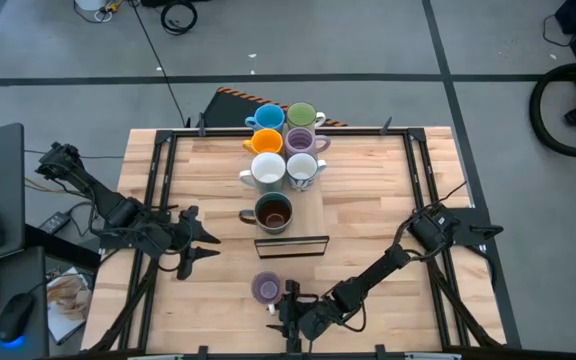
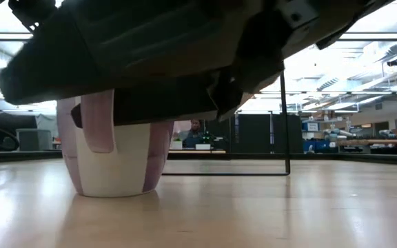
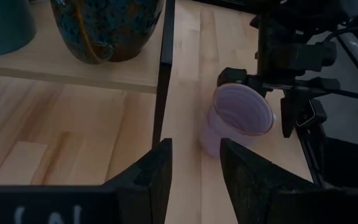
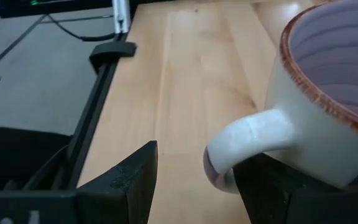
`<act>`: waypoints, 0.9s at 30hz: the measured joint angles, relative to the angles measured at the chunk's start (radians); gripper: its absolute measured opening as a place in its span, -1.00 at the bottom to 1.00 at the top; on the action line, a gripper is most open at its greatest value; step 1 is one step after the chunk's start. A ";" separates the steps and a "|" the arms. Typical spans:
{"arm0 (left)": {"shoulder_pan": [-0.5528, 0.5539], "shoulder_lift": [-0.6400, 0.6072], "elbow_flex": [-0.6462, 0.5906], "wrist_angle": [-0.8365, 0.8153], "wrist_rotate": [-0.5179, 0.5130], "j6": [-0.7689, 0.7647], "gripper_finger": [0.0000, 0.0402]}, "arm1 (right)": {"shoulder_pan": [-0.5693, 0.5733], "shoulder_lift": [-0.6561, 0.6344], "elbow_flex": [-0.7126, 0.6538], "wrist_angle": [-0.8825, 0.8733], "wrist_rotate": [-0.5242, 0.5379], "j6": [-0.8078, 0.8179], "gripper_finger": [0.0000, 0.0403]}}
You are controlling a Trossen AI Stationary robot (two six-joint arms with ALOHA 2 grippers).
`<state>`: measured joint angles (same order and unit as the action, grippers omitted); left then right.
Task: Place coffee mugs
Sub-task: Put the purple-white mug on the shelf
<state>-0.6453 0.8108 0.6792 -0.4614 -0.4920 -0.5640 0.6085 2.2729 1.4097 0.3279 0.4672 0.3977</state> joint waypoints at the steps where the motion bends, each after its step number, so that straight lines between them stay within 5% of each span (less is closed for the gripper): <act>1: 0.000 0.000 0.000 0.000 0.000 0.000 -0.30 | 0.003 0.000 0.000 0.000 -0.002 -0.004 0.03; 12: 0.000 0.000 0.000 0.000 0.001 0.000 -0.30 | 0.016 -0.003 -0.001 -0.029 -0.124 0.022 -0.08; 27: -0.035 0.056 -0.074 0.017 0.014 -0.062 -0.30 | -0.021 -0.004 -0.001 0.005 0.175 0.207 -0.22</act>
<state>-0.6807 0.8667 0.6052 -0.4448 -0.4778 -0.6261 0.5873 2.2688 1.4090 0.3328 0.6422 0.6044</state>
